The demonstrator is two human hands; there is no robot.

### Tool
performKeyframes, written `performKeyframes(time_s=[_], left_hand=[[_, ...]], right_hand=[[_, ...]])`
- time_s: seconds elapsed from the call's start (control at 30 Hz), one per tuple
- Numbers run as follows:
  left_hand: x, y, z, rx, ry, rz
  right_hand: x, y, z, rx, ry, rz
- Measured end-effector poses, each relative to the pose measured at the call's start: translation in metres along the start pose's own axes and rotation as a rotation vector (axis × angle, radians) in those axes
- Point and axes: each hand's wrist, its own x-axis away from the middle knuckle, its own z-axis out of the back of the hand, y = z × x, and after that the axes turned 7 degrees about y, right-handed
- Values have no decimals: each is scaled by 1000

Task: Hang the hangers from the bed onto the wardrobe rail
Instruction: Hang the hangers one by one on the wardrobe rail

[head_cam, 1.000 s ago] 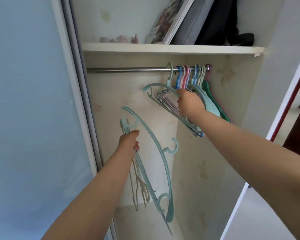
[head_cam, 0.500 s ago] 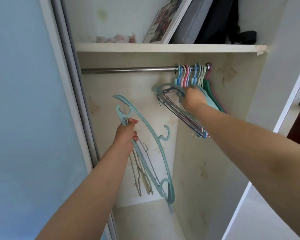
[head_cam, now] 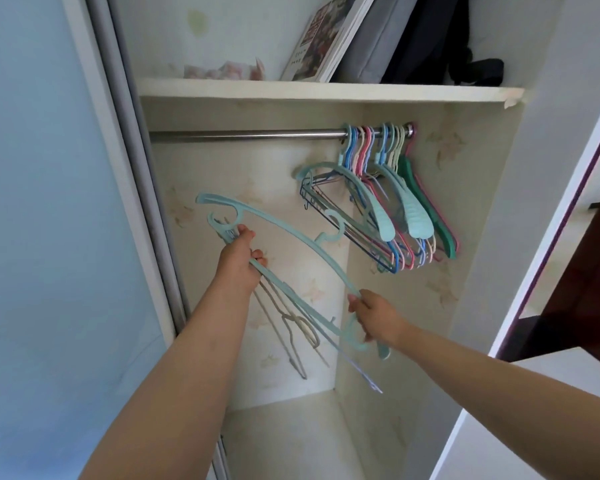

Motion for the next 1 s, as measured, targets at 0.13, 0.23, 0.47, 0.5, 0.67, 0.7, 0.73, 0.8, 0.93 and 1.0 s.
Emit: performKeyframes(time_s=[0.13,0.23,0.47,0.5,0.67,0.7,0.73,0.8,0.93,1.0], left_hand=[[6,1,2,-110,-17,-98],[0,-3,7,-167,-30,-146],[-16,-20,21,-286,115,-166],[-18,-23,25,-261,125,-146],[-14,-33,38,-295,215,-82],[-17,-37,41,-329,223,-77],[-19,-42,44,-363,222,-65],[-22,-49,49,-398,186,-47],[-14,-53,44,-476,102,-99],[-8,-52,38,-501,64,-122]], right_hand=[[10,-10,20,-120,37,29],[18,-18,29,-275,-27,-25],[37,-41,13,-422,-86,-19],[37,-47,10,-385,-62,29],[30,-87,27,60,271,329],[26,-93,34,96,322,347],[21,-97,41,139,371,363],[12,-103,53,249,480,402],[-10,-122,62,460,625,449],[-22,-138,65,573,619,418]])
